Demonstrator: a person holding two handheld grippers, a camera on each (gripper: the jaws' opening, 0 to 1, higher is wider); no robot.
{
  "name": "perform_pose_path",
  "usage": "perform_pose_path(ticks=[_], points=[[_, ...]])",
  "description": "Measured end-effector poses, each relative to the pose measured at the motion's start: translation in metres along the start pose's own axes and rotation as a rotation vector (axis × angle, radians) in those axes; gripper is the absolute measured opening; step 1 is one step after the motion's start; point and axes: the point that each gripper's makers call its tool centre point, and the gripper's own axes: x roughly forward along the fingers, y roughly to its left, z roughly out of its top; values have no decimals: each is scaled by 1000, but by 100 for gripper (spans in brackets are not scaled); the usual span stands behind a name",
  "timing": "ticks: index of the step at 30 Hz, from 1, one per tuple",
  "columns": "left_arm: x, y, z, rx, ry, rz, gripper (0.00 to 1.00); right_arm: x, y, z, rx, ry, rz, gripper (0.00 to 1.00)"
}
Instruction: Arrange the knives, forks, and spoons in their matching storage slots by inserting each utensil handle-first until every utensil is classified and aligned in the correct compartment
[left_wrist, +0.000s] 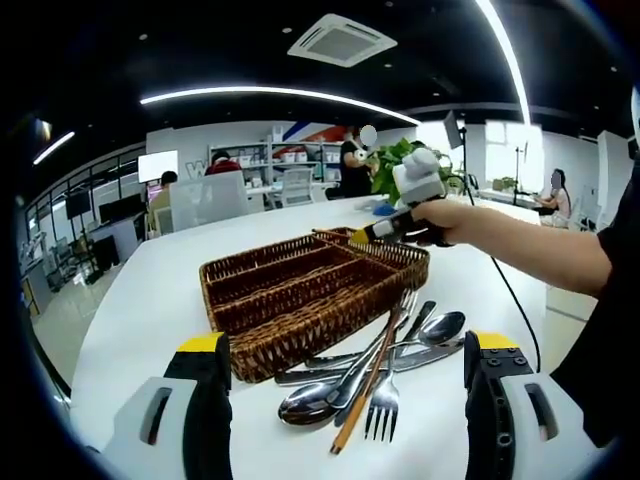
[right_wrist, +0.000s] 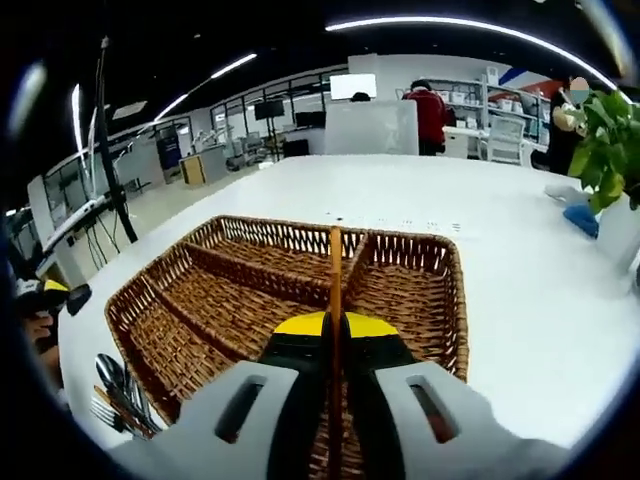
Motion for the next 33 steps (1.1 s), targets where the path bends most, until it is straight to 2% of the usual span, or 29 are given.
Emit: perform_pose_path(ticks=[11,13,14,16,22,30,33], points=[[2,0,0,2,5,-7,99,4,-17,1,152,-37,-61,4],[3,-1,0,5,6,-9,99,5,-16,0,258,-65,-48,4],[3,-1,0,6,7,-10,99,5,-18,0,272,-71,-51,4],[3,-1,0,7,8,-10,99,5,-20,3,257,-80,-66,4],[3,-3,-2,5,10,-13,99,9,-25,2,308,-94,-106,4],[3,-2,-1,7,11,-14,99,12,-29,-3,345,-87,-180,4],[2,-1,-1,6,8,-13,99,16,-28,-7,372,-75,-181,4]])
